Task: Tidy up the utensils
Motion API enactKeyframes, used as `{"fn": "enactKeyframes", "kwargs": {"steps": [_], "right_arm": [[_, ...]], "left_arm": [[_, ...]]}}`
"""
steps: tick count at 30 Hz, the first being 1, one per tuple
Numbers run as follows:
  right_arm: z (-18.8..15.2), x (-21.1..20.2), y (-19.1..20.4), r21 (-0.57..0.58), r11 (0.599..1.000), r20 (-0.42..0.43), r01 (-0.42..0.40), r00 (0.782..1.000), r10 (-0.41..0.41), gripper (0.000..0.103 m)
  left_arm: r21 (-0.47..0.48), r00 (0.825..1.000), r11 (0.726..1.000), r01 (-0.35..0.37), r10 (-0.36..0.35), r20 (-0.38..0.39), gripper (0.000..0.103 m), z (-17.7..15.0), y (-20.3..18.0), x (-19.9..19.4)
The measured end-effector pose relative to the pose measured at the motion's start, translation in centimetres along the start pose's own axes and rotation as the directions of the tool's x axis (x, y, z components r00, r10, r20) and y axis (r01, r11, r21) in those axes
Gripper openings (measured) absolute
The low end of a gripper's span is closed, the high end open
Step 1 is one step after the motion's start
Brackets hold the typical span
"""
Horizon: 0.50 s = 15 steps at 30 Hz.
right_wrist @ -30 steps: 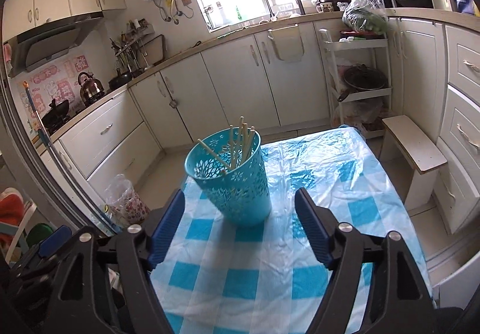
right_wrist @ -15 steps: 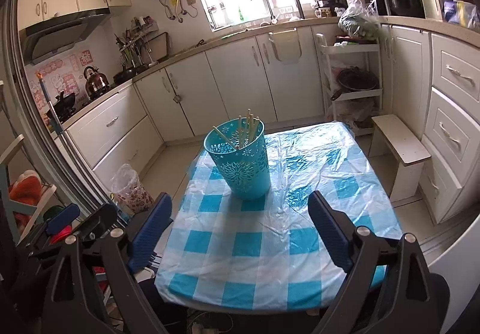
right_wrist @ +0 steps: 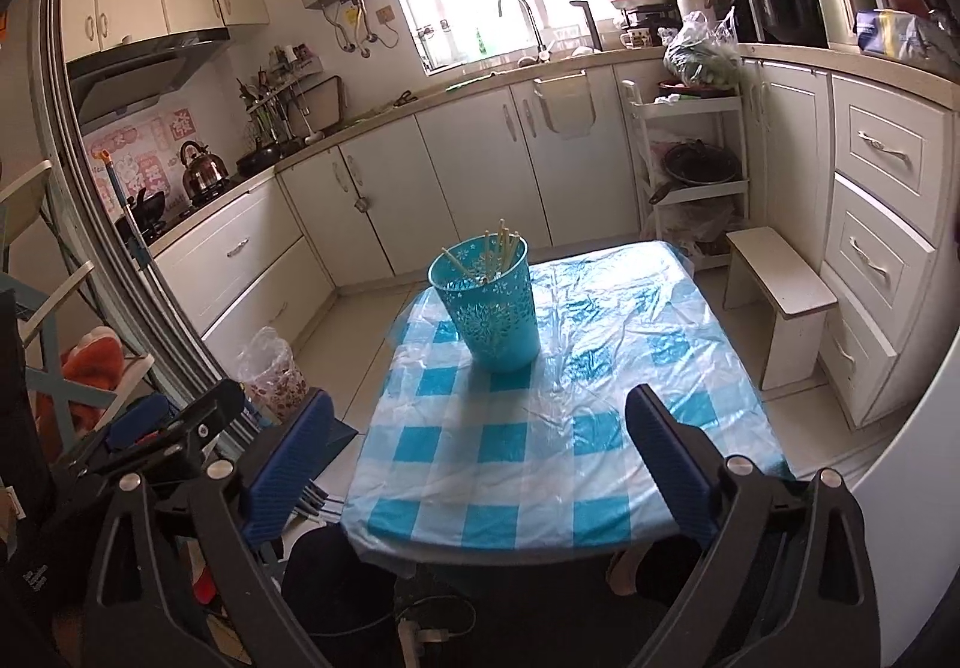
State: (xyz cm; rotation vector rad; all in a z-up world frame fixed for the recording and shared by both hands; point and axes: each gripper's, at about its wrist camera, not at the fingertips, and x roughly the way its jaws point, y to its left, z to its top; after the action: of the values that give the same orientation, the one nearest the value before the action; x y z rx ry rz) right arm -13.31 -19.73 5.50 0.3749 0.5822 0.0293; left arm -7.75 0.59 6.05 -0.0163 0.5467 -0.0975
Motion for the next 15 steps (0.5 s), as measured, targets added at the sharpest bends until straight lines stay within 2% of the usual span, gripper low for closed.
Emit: {"fn": "enactKeyframes", "kwargs": {"steps": [11, 15], "right_arm": [[-3.1, -3.4, 0.6, 0.034, 0.999, -0.035, 0.019, 0.999, -0.018, 0.095], [-3.9, -4.8, 1.4, 0.021, 1.0, -0.014, 0.019, 1.0, -0.019, 0.095]], "left_arm": [[0.011, 1.0, 1.0, -0.002, 0.002, 0.028, 0.095, -0.7, -0.3, -3.6], [0.017, 0.999, 1.0, -0.008, 0.007, 0.034, 0.095, -0.8, -0.4, -4.6]]}}
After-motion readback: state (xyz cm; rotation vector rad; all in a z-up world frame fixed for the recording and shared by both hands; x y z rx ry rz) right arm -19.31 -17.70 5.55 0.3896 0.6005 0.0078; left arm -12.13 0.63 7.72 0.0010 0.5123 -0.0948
